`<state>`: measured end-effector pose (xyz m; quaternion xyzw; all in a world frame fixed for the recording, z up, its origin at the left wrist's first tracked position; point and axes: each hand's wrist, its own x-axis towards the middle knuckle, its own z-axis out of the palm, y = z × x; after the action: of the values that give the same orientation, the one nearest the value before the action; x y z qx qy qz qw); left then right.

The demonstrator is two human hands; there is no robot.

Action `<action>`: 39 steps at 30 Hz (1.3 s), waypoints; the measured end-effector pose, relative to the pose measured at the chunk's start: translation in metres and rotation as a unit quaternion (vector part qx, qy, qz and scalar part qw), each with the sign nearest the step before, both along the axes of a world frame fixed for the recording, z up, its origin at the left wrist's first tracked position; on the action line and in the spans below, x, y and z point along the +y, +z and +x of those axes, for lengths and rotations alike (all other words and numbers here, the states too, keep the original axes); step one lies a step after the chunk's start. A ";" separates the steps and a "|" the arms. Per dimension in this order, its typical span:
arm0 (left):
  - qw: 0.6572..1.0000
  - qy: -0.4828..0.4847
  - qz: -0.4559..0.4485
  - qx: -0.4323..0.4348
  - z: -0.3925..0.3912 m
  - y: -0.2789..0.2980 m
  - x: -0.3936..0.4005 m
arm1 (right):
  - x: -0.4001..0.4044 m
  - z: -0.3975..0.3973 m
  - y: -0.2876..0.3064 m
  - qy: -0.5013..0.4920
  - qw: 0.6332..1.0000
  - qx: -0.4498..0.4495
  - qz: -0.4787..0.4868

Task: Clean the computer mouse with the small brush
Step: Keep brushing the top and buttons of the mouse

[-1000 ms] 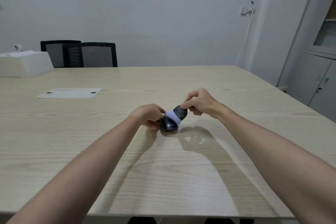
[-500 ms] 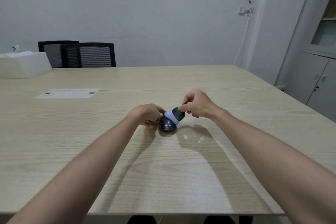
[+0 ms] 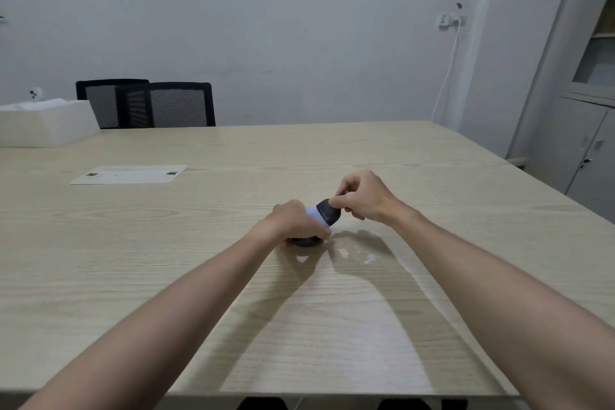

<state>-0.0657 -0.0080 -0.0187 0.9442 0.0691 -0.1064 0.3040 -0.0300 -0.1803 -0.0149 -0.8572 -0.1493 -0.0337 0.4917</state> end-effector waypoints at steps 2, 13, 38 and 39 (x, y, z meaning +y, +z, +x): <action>1.000 0.002 0.013 -0.024 0.001 -0.004 0.000 | -0.001 0.002 0.001 -0.008 0.999 -0.023 -0.040; 0.999 -0.006 -0.002 -0.033 0.002 0.002 0.005 | 0.008 -0.002 0.007 -0.012 0.999 -0.013 -0.036; 0.995 -0.038 0.069 -0.056 0.008 0.001 0.016 | -0.017 -0.011 -0.002 0.007 0.998 0.016 -0.058; 0.995 -0.040 0.071 -0.053 0.009 0.001 0.016 | -0.018 -0.008 -0.001 -0.011 0.996 0.000 -0.084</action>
<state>-0.0567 0.0083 -0.0178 0.9696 0.0224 -0.0634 0.2351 -0.0381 -0.1979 -0.0163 -0.8973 -0.1420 -0.0269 0.4172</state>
